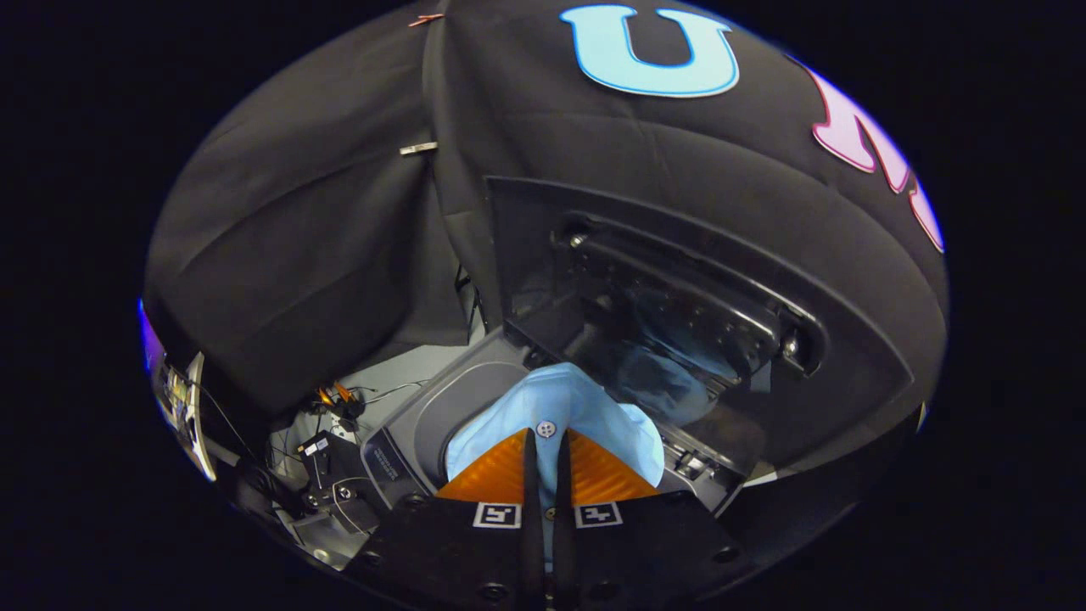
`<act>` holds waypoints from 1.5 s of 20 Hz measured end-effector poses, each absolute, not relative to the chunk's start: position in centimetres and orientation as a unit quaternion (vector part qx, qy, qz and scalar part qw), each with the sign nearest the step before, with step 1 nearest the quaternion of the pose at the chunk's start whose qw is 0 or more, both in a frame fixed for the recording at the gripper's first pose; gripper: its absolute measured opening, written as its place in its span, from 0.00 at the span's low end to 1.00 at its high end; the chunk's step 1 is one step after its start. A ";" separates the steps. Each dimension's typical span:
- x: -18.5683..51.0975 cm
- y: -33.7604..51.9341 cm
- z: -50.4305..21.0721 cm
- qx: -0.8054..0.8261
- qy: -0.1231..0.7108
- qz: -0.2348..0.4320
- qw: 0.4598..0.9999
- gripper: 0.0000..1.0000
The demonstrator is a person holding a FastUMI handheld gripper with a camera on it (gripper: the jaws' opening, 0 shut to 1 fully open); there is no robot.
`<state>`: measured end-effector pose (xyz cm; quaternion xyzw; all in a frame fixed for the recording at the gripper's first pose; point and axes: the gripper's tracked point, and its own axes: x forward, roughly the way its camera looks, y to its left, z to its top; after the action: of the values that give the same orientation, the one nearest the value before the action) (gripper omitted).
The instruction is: Put the clothes into the washing machine and then close the washing machine lid.
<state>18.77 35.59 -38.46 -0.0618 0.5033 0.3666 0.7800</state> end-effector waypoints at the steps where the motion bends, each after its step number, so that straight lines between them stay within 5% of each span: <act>1: 19.1 35.6 -37.8 -0.047 0.505 0.365 0.781 0.27; 5: 20.2 36.0 -36.8 -0.032 0.473 0.372 0.798 0.99; 15: 22.8 38.7 -29.2 0.026 0.325 0.412 0.851 0.99; 30: 35.0 31.6 -27.3 0.076 0.225 0.168 0.957 0.99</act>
<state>35.01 31.61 -27.34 0.0760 0.2246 0.1683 0.9568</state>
